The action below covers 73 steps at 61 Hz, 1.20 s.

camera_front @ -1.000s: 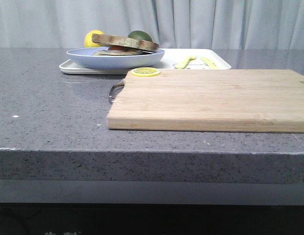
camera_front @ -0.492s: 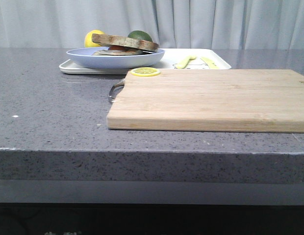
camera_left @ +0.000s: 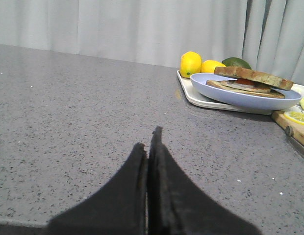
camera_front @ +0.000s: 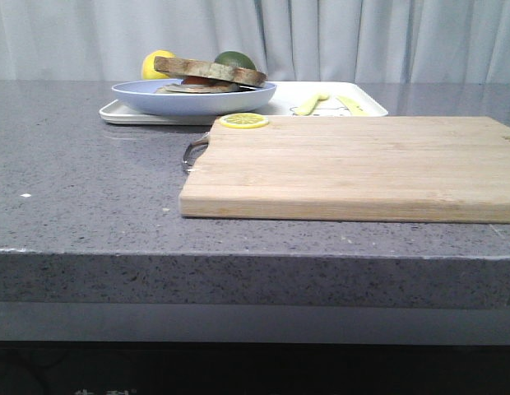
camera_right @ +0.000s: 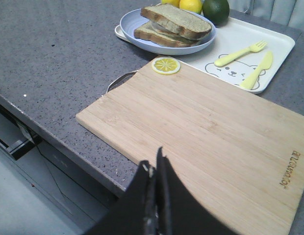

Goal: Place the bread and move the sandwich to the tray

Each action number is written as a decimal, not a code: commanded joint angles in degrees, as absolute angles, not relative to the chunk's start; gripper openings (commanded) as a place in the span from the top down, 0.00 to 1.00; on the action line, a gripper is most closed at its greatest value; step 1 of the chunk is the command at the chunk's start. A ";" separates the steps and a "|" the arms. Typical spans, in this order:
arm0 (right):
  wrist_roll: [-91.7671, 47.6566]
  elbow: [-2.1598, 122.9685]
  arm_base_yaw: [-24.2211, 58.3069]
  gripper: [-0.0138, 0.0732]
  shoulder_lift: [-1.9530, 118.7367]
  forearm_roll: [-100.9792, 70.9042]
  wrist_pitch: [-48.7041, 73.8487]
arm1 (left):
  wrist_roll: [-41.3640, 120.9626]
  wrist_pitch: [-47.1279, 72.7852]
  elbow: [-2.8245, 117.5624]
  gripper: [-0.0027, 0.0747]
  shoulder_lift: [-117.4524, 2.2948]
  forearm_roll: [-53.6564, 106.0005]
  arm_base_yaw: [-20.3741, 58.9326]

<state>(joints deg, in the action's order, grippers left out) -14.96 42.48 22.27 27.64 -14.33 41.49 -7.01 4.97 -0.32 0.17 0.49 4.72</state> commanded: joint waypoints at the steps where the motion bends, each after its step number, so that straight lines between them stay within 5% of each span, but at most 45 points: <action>1: -15.02 43.97 21.79 0.92 27.80 -15.01 37.31 | -6.81 -0.35 -0.43 0.99 1.61 1.00 4.59; 20: -15.02 40.63 6.21 0.92 19.67 -15.07 33.52 | -6.81 -0.35 -0.43 0.99 1.61 1.00 4.59; 34: -15.02 22.80 -1.68 0.92 10.08 -20.73 16.46 | -6.81 -0.35 -0.43 0.99 1.61 1.00 4.59; 54: -15.02 2.89 -1.17 0.92 -0.79 -21.68 2.59 | -6.81 -0.35 -0.43 0.99 1.61 1.00 4.59; 73: -15.02 -1.42 0.72 0.92 -1.64 -22.00 0.49 | -6.81 -0.35 -0.43 0.99 1.57 1.00 4.59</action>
<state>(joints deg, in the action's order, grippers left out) -14.96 -1.55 0.77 -0.55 -21.81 5.55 -7.01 4.97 -0.32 0.17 0.49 4.72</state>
